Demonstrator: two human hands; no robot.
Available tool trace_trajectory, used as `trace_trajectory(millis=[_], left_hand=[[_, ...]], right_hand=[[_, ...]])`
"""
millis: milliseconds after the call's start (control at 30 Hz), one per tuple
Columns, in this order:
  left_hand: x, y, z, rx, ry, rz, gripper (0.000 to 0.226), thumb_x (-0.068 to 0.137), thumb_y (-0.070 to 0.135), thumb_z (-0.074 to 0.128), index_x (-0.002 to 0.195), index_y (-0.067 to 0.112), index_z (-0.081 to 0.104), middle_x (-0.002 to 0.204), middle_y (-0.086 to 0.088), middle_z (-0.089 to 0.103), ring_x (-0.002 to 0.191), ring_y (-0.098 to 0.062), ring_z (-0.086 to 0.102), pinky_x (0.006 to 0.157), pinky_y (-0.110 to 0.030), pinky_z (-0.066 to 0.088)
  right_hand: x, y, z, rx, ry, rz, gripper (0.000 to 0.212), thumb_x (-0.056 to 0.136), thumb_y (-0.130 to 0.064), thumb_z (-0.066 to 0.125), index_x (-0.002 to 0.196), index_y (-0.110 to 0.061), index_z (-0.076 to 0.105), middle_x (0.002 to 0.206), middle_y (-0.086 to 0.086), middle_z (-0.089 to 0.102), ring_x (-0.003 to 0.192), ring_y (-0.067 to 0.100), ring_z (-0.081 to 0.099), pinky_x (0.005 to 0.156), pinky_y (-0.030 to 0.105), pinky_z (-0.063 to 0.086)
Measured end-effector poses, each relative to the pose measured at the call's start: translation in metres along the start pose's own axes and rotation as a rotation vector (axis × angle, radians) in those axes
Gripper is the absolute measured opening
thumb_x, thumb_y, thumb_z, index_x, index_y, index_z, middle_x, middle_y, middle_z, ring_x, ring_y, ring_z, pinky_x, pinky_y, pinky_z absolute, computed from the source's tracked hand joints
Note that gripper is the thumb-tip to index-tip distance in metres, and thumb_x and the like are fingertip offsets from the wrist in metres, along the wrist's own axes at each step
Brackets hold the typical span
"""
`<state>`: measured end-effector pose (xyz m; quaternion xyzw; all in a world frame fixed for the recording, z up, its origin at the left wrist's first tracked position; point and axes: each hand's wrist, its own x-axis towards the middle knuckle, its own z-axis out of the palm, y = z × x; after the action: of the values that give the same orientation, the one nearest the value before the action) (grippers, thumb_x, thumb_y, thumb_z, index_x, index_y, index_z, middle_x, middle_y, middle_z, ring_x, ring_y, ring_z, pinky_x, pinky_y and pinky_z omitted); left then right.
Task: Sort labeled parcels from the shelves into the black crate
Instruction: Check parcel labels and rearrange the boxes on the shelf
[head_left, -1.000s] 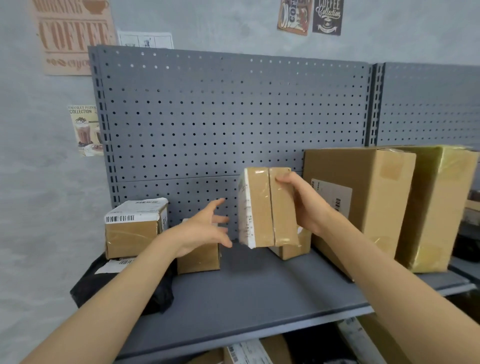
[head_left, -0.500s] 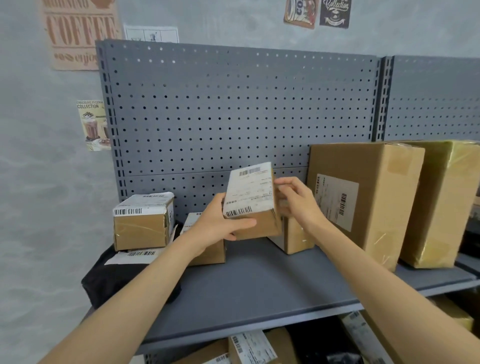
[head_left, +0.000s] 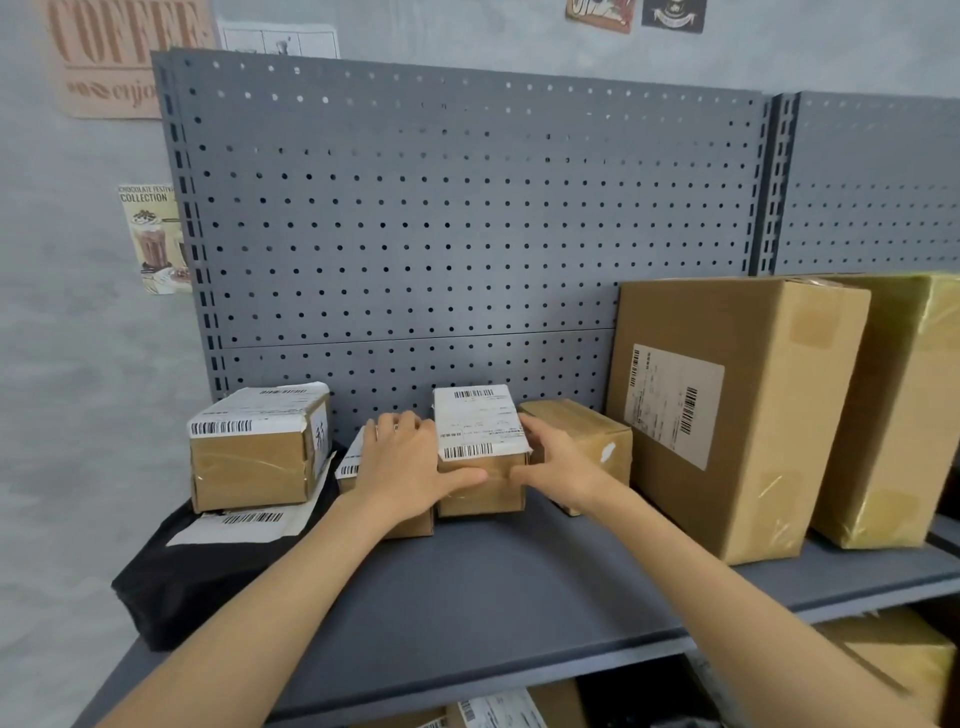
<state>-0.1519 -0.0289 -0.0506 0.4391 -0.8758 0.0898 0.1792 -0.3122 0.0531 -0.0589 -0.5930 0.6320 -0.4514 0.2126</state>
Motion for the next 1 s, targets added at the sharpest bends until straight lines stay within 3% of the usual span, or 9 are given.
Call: trace_trajectory(millis=[67,200,300,367,467,533,633,800,1000], left_hand=[[0.002,-0.001,0.004,0.064,-0.047,0.003,0.083,0.072,0.079,0.040,0.134,0.023,0.044,0.128,-0.009,0.049,0.122,-0.030,0.035,0.106,-0.042,0.025],[0.007,0.002,0.009,0.093,-0.158,-0.033,0.088,0.077,0.078,0.033,0.138,0.015,0.037,0.139,-0.012,0.040,0.131,-0.032,0.028,0.110,-0.046,0.020],[0.011,0.005,0.009,0.063,-0.204,-0.061,0.094,0.076,0.077,0.035,0.142,0.010,0.029,0.142,-0.014,0.036,0.133,-0.033,0.027,0.112,-0.048,0.018],[0.014,0.006,0.004,0.039,-0.195,-0.058,0.098,0.073,0.078,0.040,0.143,0.011,0.025,0.142,-0.016,0.035,0.133,-0.034,0.026,0.112,-0.047,0.018],[0.018,0.011,-0.005,-0.011,-0.119,-0.033,0.100,0.070,0.079,0.044,0.144,0.014,0.022,0.144,-0.015,0.031,0.135,-0.032,0.020,0.112,-0.044,0.016],[0.020,0.016,-0.011,-0.106,-0.063,-0.003,0.094,0.073,0.075,0.048,0.143,0.017,0.025,0.143,-0.012,0.031,0.135,-0.029,0.018,0.109,-0.040,0.018],[0.021,0.028,-0.015,-0.229,-0.033,0.063,0.083,0.077,0.065,0.053,0.142,0.020,0.028,0.142,-0.008,0.031,0.136,-0.024,0.015,0.107,-0.038,0.022],[0.023,0.048,-0.012,-0.341,0.005,0.144,0.073,0.080,0.055,0.057,0.141,0.023,0.033,0.141,-0.004,0.033,0.136,-0.018,0.014,0.105,-0.038,0.027],[0.028,0.060,-0.011,-0.581,-0.056,0.135,0.101,0.067,0.053,0.074,0.145,0.030,0.014,0.144,0.002,0.024,0.137,-0.015,0.015,0.101,-0.031,0.025]], right_hand=[[0.006,0.008,0.003,-0.064,-0.023,0.022,0.065,0.079,0.003,0.056,0.138,-0.017,0.038,0.130,-0.003,0.056,0.108,0.007,0.051,0.079,0.012,0.042],[0.014,0.022,0.006,-0.220,-0.092,0.093,0.073,0.082,-0.010,0.058,0.145,-0.020,0.022,0.135,0.002,0.048,0.114,0.015,0.047,0.091,0.022,0.039],[0.018,0.021,0.002,-0.250,-0.077,0.033,0.073,0.080,-0.006,0.058,0.145,-0.016,0.026,0.132,0.001,0.051,0.124,0.021,0.046,0.100,0.023,0.040],[0.019,0.015,-0.006,-0.252,0.087,-0.095,0.062,0.078,-0.004,0.059,0.136,-0.016,0.041,0.115,-0.005,0.057,0.118,0.019,0.051,0.089,0.014,0.042],[0.022,0.010,-0.027,-0.483,0.385,-0.209,0.046,0.079,-0.017,0.059,0.124,-0.021,0.054,0.117,0.005,0.053,0.115,0.022,0.045,0.092,0.029,0.038],[0.024,0.014,-0.041,-0.687,0.415,-0.124,0.048,0.082,-0.032,0.060,0.128,-0.023,0.050,0.126,0.008,0.048,0.119,0.028,0.040,0.097,0.035,0.036],[0.024,0.021,-0.058,-0.811,0.240,0.167,0.067,0.081,-0.050,0.059,0.139,-0.026,0.036,0.137,0.014,0.040,0.126,0.039,0.035,0.104,0.046,0.030],[0.024,0.031,-0.069,-0.751,0.146,0.241,0.071,0.077,-0.054,0.062,0.137,-0.024,0.037,0.133,0.015,0.046,0.123,0.037,0.040,0.102,0.045,0.034],[0.025,0.019,-0.082,0.030,0.423,0.182,0.049,0.084,-0.046,0.058,0.124,-0.020,0.049,0.125,0.009,0.056,0.116,0.029,0.050,0.103,0.047,0.038]])
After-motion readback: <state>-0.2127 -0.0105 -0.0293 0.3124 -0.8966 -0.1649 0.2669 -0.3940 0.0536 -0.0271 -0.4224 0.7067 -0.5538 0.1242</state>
